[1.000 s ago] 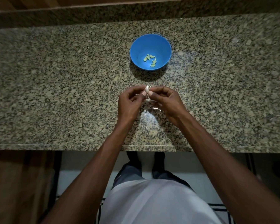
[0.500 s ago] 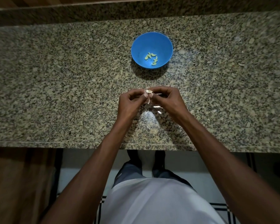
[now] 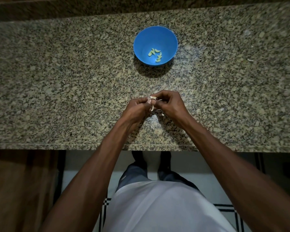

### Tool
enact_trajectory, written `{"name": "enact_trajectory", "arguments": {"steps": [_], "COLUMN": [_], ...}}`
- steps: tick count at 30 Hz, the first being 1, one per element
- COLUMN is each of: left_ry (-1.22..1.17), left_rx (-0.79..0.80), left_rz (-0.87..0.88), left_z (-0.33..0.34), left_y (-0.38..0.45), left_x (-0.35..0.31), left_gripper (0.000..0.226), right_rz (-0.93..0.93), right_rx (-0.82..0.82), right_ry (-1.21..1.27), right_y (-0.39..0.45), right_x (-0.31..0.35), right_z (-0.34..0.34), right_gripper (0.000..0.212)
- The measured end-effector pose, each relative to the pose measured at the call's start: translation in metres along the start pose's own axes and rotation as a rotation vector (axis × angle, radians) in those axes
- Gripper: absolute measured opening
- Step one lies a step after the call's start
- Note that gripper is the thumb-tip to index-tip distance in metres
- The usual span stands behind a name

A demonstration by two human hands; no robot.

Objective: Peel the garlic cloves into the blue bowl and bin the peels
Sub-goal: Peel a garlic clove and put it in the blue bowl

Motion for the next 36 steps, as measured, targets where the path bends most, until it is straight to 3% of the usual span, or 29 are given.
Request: {"name": "enact_trajectory", "arguments": {"steps": [11, 17, 29, 33, 36], "left_ry": [0.073, 0.386, 0.081, 0.260, 0.427], "left_rx": [0.078, -0.047, -0.055, -0.065, -0.172], "left_rz": [-0.098, 0.018, 0.048, 0.098, 0.191], "left_z": [-0.002, -0.010, -0.025, -0.026, -0.021], "left_y": [0.005, 0.010, 0.010, 0.006, 0.004], "left_x": [-0.012, -0.009, -0.001, -0.003, -0.008], "left_gripper": [0.015, 0.021, 0.026, 0.026, 0.020], "right_rz": [-0.003, -0.020, -0.172, -0.264, -0.282], "right_rx": [-0.017, -0.019, 0.013, 0.050, 0.015], "right_ry": [-0.099, -0.056, -0.349, -0.519, -0.574], "right_y": [0.001, 0.007, 0.012, 0.008, 0.009], "right_x": [-0.002, 0.003, 0.011, 0.011, 0.015], "right_z": [0.009, 0.011, 0.011, 0.005, 0.001], "right_gripper": [0.013, 0.014, 0.010, 0.018, 0.021]}}
Point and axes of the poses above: each hand's wrist, its own y-axis towards the middle knuckle, its own z-axis out of the palm, x = y × z, the point moved 1 cm from there along y, towards the middle knuckle, and after that the axes turned 1 degree about -y, right-handed, at the moved point
